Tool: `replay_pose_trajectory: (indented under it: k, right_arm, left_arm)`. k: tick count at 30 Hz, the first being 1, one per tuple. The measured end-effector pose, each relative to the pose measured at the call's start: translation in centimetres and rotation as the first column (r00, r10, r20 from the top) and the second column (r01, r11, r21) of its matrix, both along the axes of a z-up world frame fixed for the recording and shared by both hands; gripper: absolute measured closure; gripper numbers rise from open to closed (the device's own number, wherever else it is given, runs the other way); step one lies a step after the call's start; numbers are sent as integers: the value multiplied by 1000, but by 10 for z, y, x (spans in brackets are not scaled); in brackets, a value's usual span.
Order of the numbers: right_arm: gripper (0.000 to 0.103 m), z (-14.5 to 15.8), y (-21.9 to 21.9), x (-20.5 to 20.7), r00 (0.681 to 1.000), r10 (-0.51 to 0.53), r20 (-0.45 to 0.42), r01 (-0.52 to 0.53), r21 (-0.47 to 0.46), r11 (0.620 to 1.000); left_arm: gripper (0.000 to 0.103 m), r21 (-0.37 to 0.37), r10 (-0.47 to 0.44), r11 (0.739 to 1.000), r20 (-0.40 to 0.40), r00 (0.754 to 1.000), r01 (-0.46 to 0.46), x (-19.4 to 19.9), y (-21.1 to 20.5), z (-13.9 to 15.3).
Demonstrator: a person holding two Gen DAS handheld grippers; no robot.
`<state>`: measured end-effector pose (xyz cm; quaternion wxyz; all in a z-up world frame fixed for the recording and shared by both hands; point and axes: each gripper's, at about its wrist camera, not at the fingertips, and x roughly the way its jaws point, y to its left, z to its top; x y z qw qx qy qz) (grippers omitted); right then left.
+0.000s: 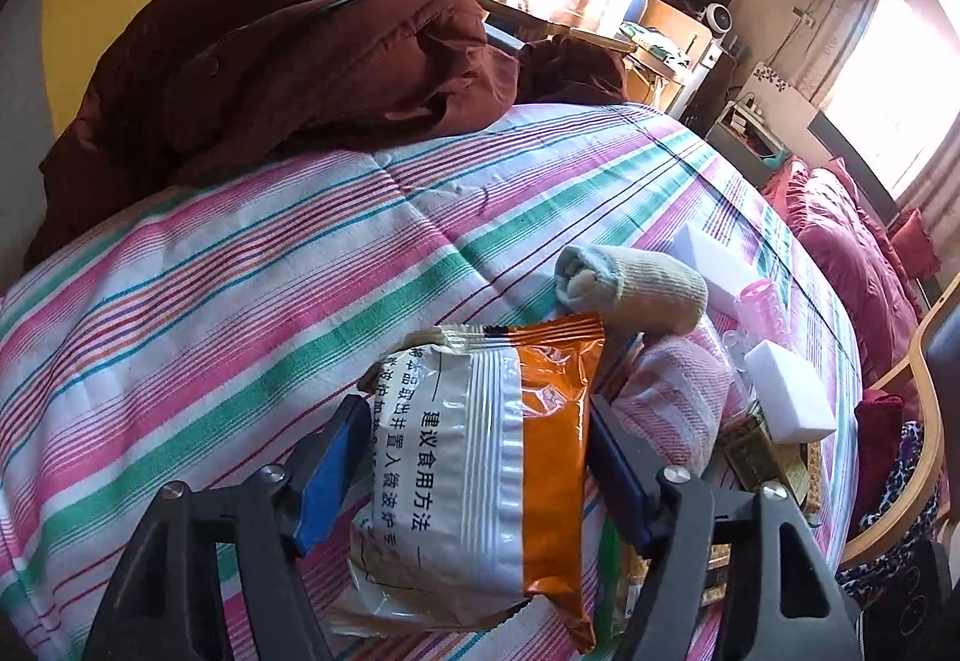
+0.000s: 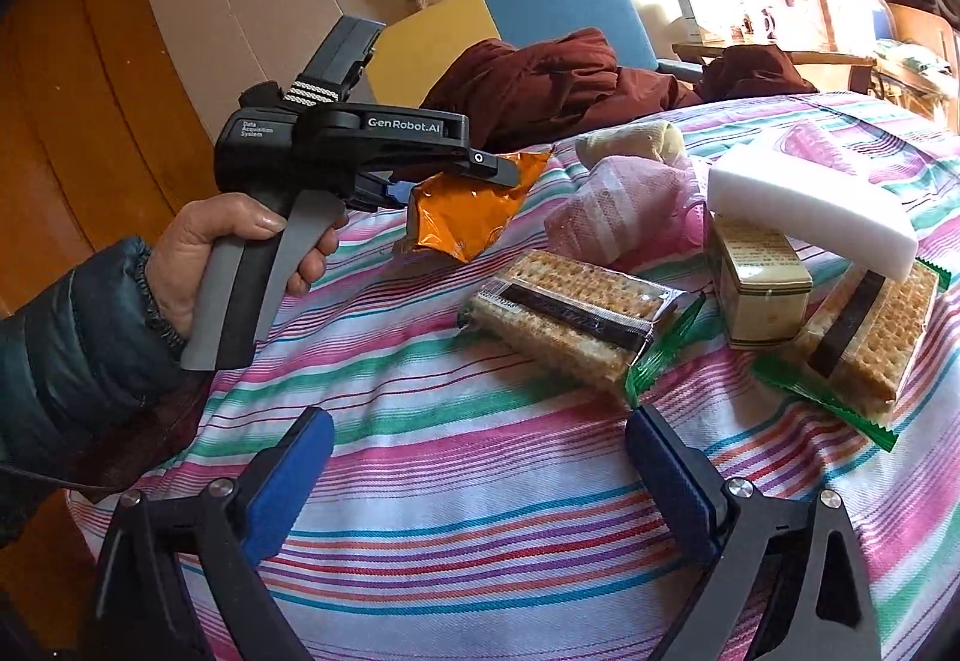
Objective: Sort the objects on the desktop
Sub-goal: 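Grasp the orange-and-white snack bag with the left tool and lift it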
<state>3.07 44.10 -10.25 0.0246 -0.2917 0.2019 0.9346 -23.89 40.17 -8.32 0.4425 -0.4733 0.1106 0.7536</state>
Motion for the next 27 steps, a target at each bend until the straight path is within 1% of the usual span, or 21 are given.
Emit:
replay_pose_trajectory:
  k: [5,8,14,19,22,24,26,27]
  right_arm:
    - [4,0,0,0,1000,0,2,0,0,1000]
    - [4,0,0,0,1000,1,3,-1,-1,1000]
    - [2,0,4,1,1000,12,-6,-12,-29,1000]
    - [2,0,5,3,999,32,-9,-32,-44,999]
    - [1,2,5,2,998,60,15,-59,-46,997]
    - [4,6,5,1,996,73,45,-71,-39,997]
    - [16,12,2,1,992,92,81,-94,22,995]
    - [17,17,0,2,991,101,91,-106,58,993]
  left_arm:
    - [39,-46,1,999,-38,999,-3,20,-3,1]
    - [39,-51,53,997,-35,998,-55,30,-18,2]
    - [39,-41,158,987,-5,987,-158,54,-69,4]
    - [39,-37,150,988,-41,988,-151,96,-106,6]
    - [39,-21,142,990,-45,989,-143,122,-127,7]
    - [39,-15,134,991,-48,990,-135,137,-138,9]
    - [39,-5,126,992,-40,991,-126,149,-148,9]
    - [39,-3,121,993,-43,992,-121,155,-152,10]
